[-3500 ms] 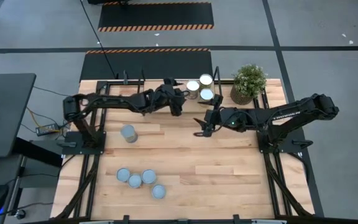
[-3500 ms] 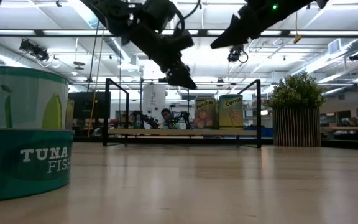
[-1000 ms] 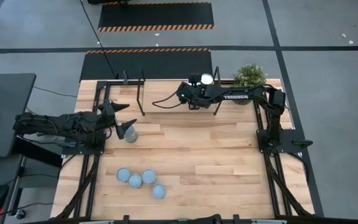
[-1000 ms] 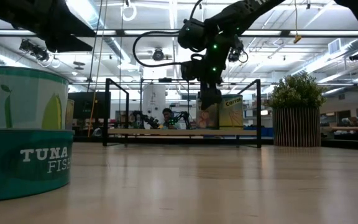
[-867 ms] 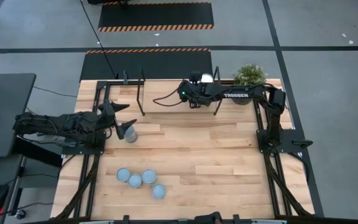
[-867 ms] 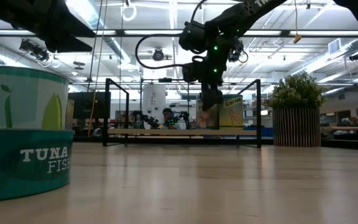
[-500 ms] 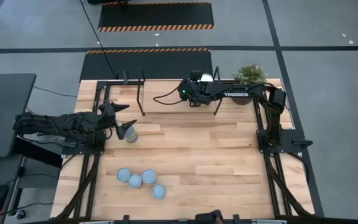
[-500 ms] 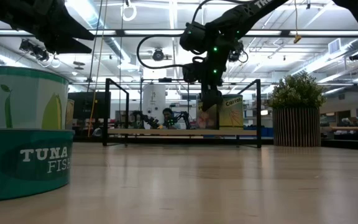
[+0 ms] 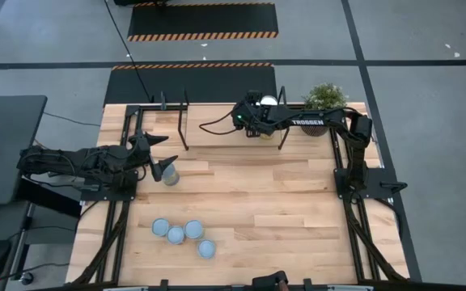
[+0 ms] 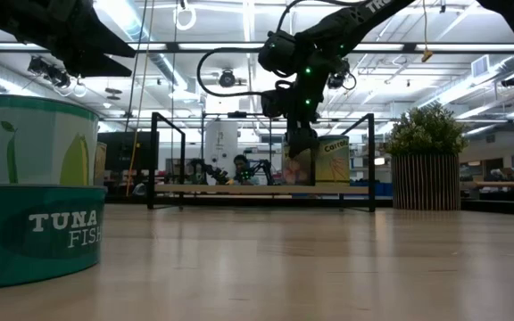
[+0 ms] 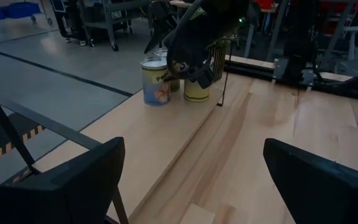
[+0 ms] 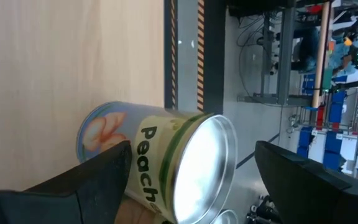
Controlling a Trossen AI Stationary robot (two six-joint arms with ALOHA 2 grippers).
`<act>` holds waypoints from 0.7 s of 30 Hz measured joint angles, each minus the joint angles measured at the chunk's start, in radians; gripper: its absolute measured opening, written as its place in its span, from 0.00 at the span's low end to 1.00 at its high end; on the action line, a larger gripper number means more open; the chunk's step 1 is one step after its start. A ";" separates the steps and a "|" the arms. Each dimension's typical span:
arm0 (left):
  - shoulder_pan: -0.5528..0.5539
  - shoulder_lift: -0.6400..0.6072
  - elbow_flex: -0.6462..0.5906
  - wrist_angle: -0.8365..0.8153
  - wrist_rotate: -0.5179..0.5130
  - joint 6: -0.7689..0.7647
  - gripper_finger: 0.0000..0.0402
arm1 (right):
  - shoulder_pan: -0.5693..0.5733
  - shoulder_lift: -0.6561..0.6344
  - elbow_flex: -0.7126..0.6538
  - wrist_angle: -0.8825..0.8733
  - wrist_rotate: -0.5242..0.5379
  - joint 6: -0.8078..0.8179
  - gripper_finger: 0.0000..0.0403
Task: Pick and place cans onto a shelf
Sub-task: Put the canned peaches on the shelf, then put the canned peas on the shelf
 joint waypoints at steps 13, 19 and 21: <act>0.000 0.000 0.000 -0.009 0.002 -0.011 0.97 | 0.040 -0.001 0.000 0.019 0.007 0.013 0.87; 0.001 0.018 0.000 -0.078 0.082 -0.017 0.97 | 0.162 -0.001 0.000 0.017 0.036 0.049 0.87; 0.001 0.035 0.000 -0.085 0.105 -0.015 0.97 | 0.209 -0.002 0.000 0.011 0.075 0.059 0.87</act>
